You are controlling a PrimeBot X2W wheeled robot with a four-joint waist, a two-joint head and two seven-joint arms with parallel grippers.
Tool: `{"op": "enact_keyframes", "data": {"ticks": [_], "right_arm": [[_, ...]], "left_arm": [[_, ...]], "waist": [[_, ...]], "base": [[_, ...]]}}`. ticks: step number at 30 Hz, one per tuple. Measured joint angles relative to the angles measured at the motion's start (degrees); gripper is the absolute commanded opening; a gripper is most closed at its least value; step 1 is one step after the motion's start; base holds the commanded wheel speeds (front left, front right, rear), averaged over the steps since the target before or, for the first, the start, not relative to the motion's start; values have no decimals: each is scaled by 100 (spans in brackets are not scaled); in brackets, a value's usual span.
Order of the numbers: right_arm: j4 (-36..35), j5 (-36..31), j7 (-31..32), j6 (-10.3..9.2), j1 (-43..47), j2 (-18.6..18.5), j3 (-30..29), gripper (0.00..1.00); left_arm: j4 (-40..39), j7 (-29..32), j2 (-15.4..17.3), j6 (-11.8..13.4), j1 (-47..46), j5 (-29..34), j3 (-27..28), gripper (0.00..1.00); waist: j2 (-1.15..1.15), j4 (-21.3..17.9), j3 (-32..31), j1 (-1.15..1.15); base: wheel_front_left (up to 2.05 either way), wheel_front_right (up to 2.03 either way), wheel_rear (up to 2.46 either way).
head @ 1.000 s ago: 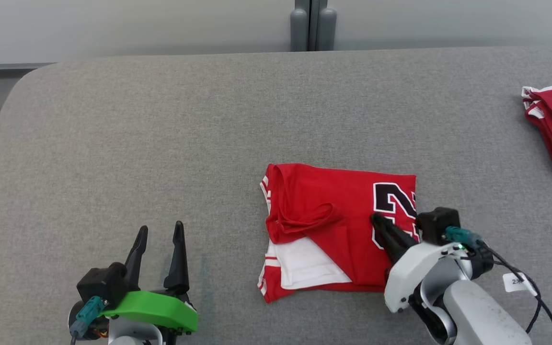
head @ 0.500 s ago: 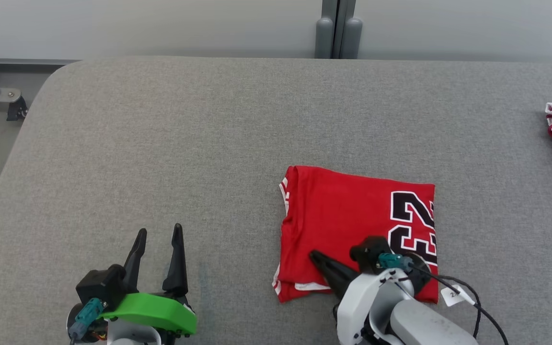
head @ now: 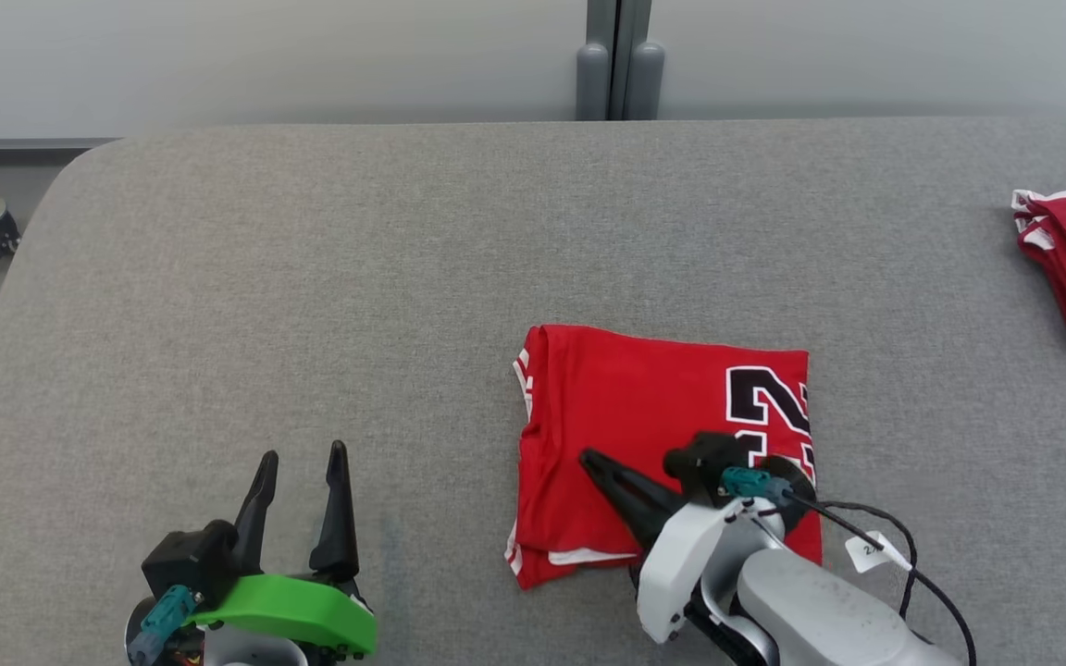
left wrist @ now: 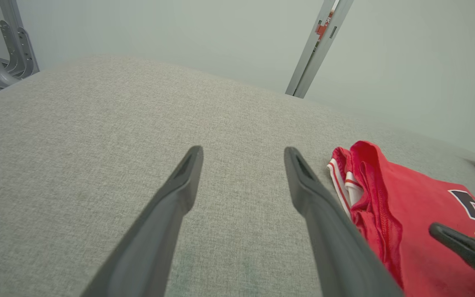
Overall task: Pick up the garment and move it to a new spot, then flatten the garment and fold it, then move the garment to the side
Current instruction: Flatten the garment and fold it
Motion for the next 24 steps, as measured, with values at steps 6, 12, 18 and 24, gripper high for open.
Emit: {"op": "enact_keyframes", "data": {"ticks": [6, 12, 18, 24], "right_arm": [[-249, -196, -102, 0, -26, -33, -783, 44], [-1077, -889, -116, 0, 521, -53, -2383, 100], [-1690, -1484, -118, 0, 1256, 134, -3521, 100], [-1983, -1678, -120, 0, 1723, 302, -3889, 100]], "left_arm": [[-76, -5, 59, 7, -6, 49, -3, 100], [-190, -22, 14, 9, -83, 154, 30, 100], [-242, -40, -109, -2, -54, 292, 204, 100], [-372, -41, -201, -57, 266, 472, 423, 100]], "waist": [[0, -182, -33, 0], [0, -393, -104, 0], [0, -609, -199, 0], [0, -812, -311, 0]], "base": [[0, 0, 0], [0, 0, 0], [0, 0, 0], [0, 0, 0]]}}
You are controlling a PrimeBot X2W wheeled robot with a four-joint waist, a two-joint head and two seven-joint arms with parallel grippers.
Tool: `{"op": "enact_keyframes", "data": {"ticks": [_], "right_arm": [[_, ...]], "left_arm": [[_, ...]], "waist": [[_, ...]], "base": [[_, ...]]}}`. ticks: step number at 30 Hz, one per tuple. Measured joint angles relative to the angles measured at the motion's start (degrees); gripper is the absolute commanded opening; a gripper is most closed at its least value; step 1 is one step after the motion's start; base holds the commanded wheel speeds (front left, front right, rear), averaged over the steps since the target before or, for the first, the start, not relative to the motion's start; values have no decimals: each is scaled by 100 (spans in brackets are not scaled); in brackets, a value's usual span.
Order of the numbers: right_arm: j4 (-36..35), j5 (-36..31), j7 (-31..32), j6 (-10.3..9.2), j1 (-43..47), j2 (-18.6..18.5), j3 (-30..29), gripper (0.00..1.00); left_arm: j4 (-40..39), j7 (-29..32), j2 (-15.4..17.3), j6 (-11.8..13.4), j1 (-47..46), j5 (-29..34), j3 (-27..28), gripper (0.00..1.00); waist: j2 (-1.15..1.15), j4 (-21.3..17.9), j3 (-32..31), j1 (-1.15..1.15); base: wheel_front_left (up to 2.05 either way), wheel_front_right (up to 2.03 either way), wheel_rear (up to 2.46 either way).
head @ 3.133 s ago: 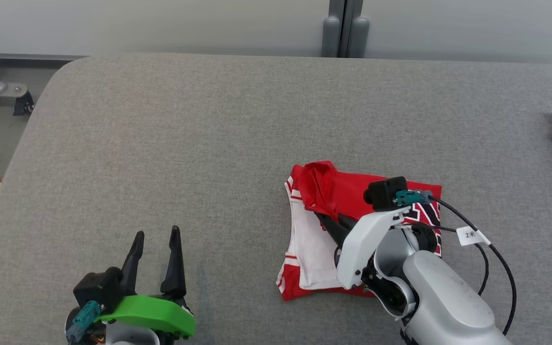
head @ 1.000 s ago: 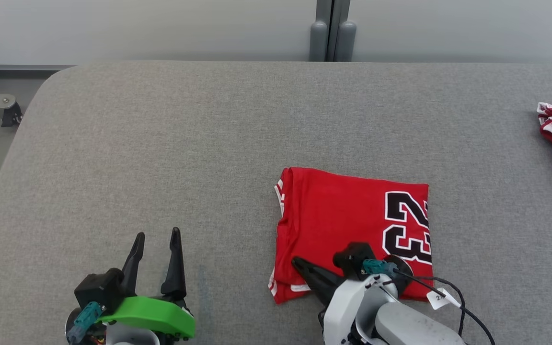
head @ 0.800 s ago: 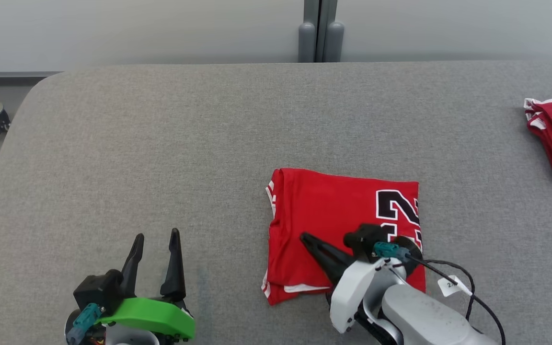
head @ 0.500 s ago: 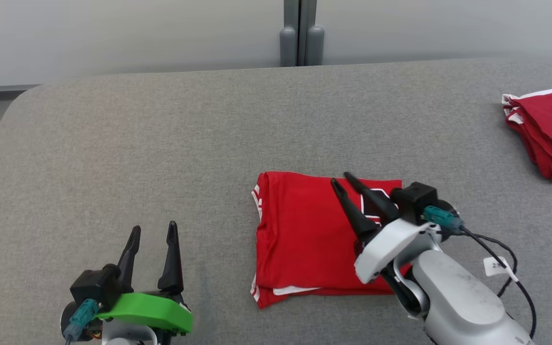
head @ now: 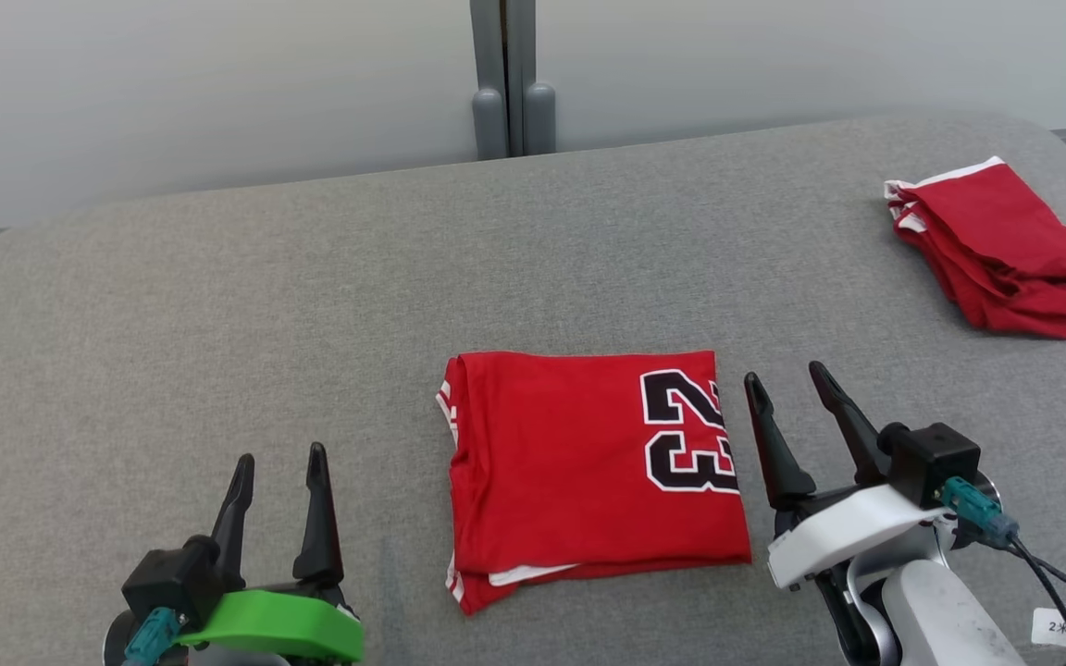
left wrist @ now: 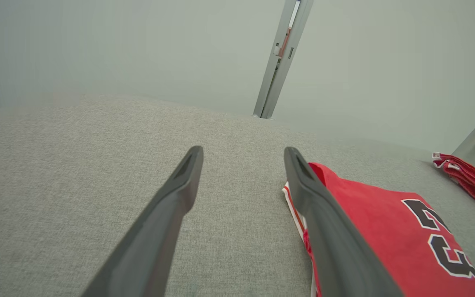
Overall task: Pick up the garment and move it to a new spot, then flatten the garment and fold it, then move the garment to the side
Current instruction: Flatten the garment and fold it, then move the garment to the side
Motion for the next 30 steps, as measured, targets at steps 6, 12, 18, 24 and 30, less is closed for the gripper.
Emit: {"op": "enact_keyframes", "data": {"ticks": [6, 12, 18, 24, 30], "right_arm": [[-119, -48, 0, 0, 173, 99, -146, 100], [-113, -125, 0, 0, 226, 153, -210, 100], [-93, -164, 0, 0, 226, 172, -245, 100], [-55, -202, 0, 0, 221, 189, -271, 100], [-36, -265, 272, 0, 75, 145, -393, 100]], "left_arm": [[-132, 0, -80, -19, 259, 98, 211, 100], [-138, 0, -134, -53, 291, 224, 255, 100], [-108, 0, -175, -93, 291, 305, 303, 100], [-83, 0, -201, -123, 290, 336, 335, 100], [-80, 0, -215, -137, 283, 358, 349, 100]], "waist": [[0, -140, -112, 0], [0, -114, -116, 0], [0, -57, -89, 0], [0, -33, -53, 0], [0, -12, 12, 0]], "base": [[0, 0, 0], [0, 0, 0], [0, 0, 0], [0, 0, 0], [0, 0, 0]]}}
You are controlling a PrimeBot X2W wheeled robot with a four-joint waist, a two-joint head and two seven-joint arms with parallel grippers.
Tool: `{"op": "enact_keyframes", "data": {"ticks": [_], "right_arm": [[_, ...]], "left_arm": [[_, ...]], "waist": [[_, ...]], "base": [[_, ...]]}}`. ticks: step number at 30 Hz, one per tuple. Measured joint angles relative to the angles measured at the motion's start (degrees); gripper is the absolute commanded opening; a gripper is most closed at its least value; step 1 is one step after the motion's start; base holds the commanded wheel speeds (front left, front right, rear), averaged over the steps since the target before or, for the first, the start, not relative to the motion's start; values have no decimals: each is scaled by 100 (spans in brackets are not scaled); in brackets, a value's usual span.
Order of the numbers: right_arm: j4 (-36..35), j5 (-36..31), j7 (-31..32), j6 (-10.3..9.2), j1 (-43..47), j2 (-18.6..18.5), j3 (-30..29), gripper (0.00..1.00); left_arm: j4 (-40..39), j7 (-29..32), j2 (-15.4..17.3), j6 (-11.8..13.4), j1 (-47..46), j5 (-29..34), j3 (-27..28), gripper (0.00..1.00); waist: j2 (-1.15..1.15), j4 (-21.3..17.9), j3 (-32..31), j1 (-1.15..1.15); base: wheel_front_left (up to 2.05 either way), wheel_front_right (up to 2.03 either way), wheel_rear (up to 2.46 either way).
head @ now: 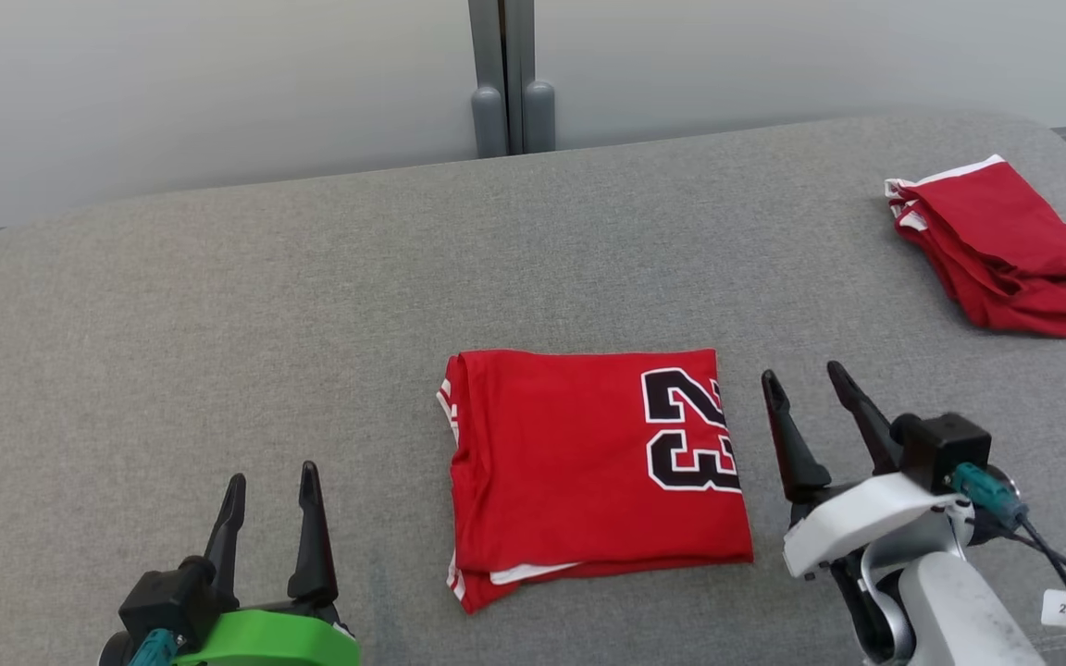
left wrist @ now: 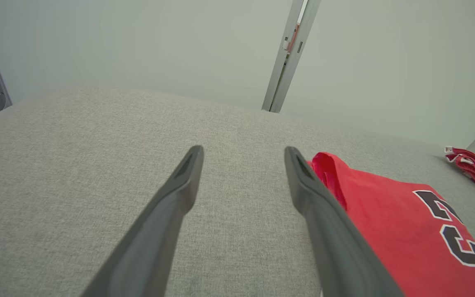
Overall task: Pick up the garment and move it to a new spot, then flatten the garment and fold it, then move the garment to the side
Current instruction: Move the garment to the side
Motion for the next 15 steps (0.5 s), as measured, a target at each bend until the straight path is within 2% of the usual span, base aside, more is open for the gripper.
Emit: {"op": "enact_keyframes", "data": {"ticks": [5, 9, 15], "right_arm": [[-182, 215, 981, 0, -191, -193, -76, 100], [-253, 605, 2148, -1, -300, -456, -64, 100], [-33, 1263, 3288, -1, -487, -672, -14, 100]], "left_arm": [[0, 0, -10, -7, -43, 33, 1, 100], [12, 0, -14, -34, -135, 41, -5, 100], [58, 0, -21, -64, -304, 41, -120, 100]], "waist": [[0, 50, 97, 0], [0, 119, 234, 0], [0, 308, 464, 0]], "base": [[0, 0, 0], [0, 0, 0], [0, 0, 0]]}}
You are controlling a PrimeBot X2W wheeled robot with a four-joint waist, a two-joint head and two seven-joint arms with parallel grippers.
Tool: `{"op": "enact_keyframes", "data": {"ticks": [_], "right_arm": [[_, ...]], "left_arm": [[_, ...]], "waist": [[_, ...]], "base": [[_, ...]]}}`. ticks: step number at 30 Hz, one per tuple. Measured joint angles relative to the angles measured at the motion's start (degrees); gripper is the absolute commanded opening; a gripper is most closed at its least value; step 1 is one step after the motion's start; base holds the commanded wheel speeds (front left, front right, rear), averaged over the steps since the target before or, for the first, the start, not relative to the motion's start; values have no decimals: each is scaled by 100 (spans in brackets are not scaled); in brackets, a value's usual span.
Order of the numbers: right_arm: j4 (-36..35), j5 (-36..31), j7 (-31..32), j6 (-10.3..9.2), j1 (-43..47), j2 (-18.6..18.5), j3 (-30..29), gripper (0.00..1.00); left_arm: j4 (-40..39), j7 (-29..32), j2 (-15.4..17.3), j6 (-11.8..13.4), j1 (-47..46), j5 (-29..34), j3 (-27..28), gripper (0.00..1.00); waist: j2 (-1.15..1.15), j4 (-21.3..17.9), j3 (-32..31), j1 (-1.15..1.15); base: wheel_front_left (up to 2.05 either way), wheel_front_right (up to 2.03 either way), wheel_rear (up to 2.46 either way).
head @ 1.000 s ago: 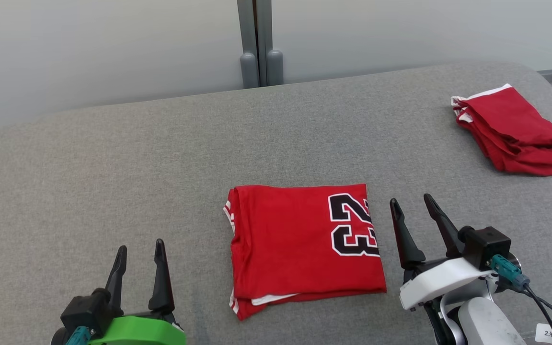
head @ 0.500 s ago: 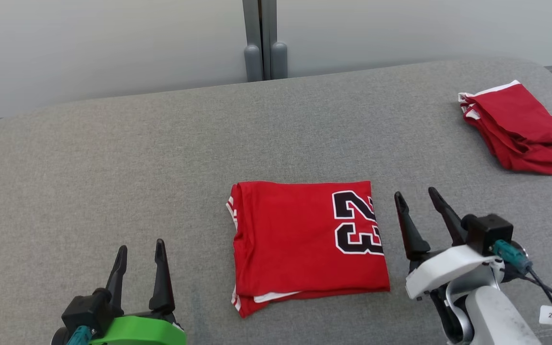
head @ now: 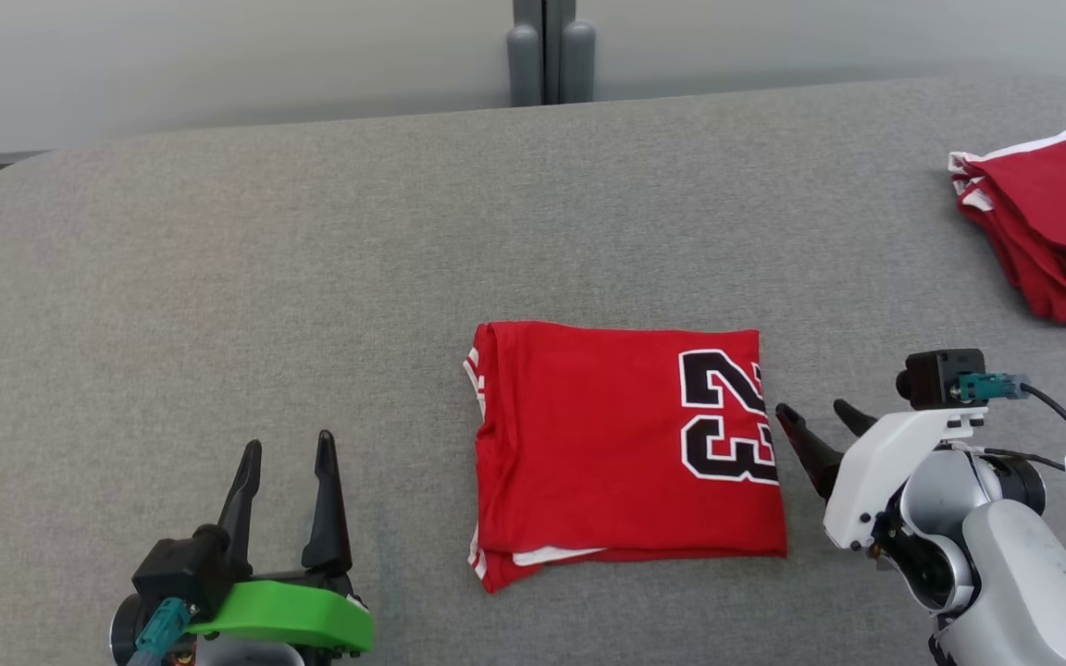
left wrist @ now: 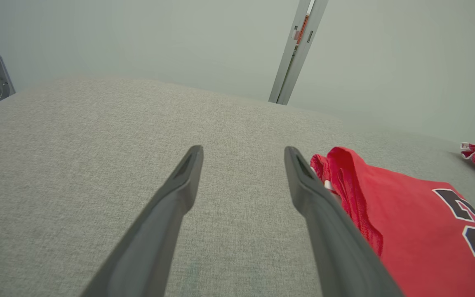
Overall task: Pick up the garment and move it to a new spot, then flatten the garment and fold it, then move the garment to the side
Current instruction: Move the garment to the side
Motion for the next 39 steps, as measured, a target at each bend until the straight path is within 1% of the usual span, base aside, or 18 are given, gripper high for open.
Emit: {"op": "enact_keyframes", "data": {"ticks": [5, 11, 12, 13, 14, 15, 20, 26, 33, 36, 39], "right_arm": [[209, 404, 547, 0, -121, -169, 213, 100], [427, 569, 675, 0, -269, -298, 366, 100], [455, 580, 671, 0, -298, -304, 390, 94], [490, 590, 650, 0, -327, -312, 414, 27], [522, 594, 614, 0, -367, -322, 448, 2], [541, 589, 566, 0, -397, -337, 491, 0], [600, 553, 260, 8, -517, -415, 631, 0], [515, 448, 22, 5, -723, -800, 590, 0], [326, 324, -60, 4, -971, -1230, 416, 0], [281, 311, -146, 5, -1102, -1280, 337, 0], [266, 303, -256, 4, -1220, -1246, 285, 0]], "left_arm": [[29, 0, -3, 16, -83, -18, -80, 100], [36, 0, -4, 59, -116, -44, -113, 100], [36, 0, -4, 59, -117, -51, -113, 100], [36, 0, -4, 63, -120, -53, -116, 100], [36, 0, -4, 65, -121, -53, -120, 100], [37, 0, -4, 65, -121, -52, -121, 100], [30, 0, -5, 66, -121, 2, -120, 100], [-10, -8, -8, 43, -129, 113, -101, 100], [-3, -9, -7, -51, -274, 311, -131, 100], [31, -7, 31, -89, -407, 368, -174, 100], [20, 20, 112, -101, -598, 427, -210, 100]], "waist": [[0, 245, 186, 0], [0, 517, 364, 0], [0, 545, 385, 0], [0, 574, 412, 0], [0, 596, 435, 0], [0, 611, 455, 0], [0, 519, 478, 0], [0, 128, 461, 0], [0, -610, 508, 0], [0, -973, 572, 0], [0, -1358, 668, 0]], "base": [[0, 0, 0], [0, 0, 0], [0, 0, 0], [0, 0, 0], [0, 0, 0], [0, 0, 0], [0, 0, 0], [0, 0, 0], [0, 0, 0], [0, 0, 0], [0, 0, 0]]}}
